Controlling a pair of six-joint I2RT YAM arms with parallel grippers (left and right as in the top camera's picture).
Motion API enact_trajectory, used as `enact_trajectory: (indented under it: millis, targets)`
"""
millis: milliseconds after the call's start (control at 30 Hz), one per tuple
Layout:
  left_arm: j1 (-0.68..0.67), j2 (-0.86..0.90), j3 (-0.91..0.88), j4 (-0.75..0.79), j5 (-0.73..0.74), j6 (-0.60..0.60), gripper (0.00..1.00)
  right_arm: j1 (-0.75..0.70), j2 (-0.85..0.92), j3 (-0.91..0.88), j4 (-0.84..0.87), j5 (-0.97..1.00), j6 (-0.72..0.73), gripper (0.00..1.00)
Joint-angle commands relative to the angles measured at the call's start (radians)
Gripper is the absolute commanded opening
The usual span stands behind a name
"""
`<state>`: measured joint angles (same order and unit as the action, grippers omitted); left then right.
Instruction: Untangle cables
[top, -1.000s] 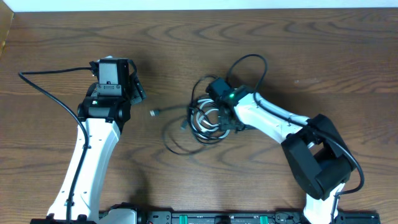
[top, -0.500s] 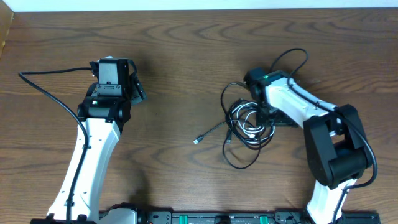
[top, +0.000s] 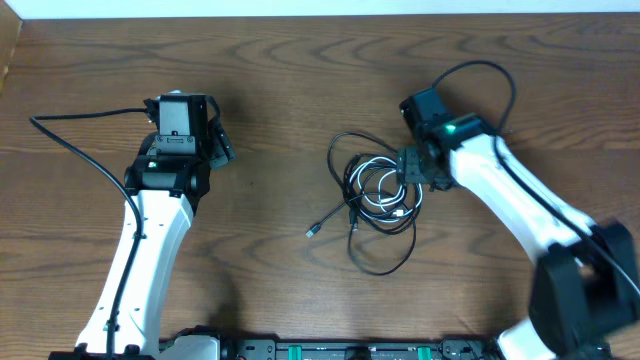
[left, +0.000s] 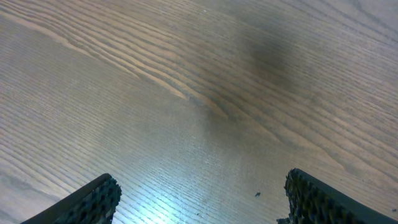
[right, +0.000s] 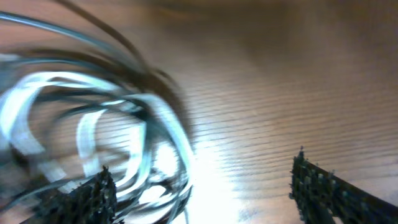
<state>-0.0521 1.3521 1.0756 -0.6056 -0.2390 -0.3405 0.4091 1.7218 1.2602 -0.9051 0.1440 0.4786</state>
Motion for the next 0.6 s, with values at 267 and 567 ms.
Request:
enact_trajectory:
  millis: [267,567]
  targets:
    - [0.008,0.010,0.001,-0.004,-0.016,-0.006,0.86,0.065,-0.124,0.002,0.112,-0.209,-0.135,0.91]
    - [0.008,0.032,-0.008,-0.004,-0.005,-0.006,0.86,0.180,0.010,0.002,0.194,-0.196,-0.190,0.95]
